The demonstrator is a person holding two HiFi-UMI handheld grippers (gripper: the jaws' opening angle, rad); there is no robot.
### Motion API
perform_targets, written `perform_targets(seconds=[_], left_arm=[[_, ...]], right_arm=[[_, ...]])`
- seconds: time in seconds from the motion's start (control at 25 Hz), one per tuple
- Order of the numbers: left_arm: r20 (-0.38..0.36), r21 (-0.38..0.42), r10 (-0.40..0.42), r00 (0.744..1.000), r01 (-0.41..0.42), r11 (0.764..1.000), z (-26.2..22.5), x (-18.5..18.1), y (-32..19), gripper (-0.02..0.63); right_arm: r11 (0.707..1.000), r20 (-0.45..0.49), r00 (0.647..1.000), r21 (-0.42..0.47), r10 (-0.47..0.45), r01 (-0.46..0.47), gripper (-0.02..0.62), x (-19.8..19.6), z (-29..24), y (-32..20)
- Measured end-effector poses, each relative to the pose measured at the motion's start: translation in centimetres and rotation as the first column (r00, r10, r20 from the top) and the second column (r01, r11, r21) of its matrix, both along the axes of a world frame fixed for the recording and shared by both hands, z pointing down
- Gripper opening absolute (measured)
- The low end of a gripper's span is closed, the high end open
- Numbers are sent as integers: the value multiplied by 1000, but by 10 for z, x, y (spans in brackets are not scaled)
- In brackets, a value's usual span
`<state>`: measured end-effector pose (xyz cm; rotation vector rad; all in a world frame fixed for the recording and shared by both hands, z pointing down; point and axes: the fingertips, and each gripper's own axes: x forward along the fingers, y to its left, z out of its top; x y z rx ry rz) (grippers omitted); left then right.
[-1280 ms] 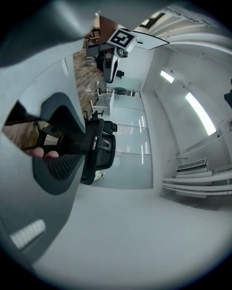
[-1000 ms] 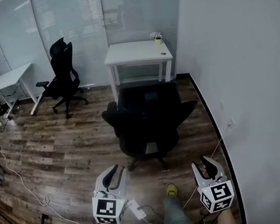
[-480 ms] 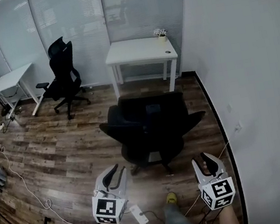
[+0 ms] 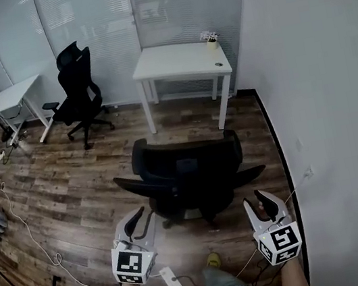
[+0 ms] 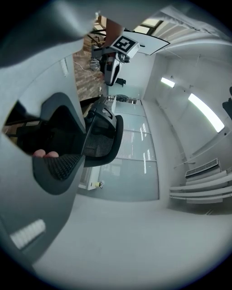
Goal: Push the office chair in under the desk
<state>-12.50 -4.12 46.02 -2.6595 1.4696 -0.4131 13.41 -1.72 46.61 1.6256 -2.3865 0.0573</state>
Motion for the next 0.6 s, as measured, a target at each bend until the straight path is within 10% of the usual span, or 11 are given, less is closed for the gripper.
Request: perform_targets(seconds=[0.6], left_arm=[[55, -35, -54, 997, 56, 998, 10, 22, -72, 106]], right_arm=[[987, -7, 987, -4, -160, 160, 122, 31, 3, -89]])
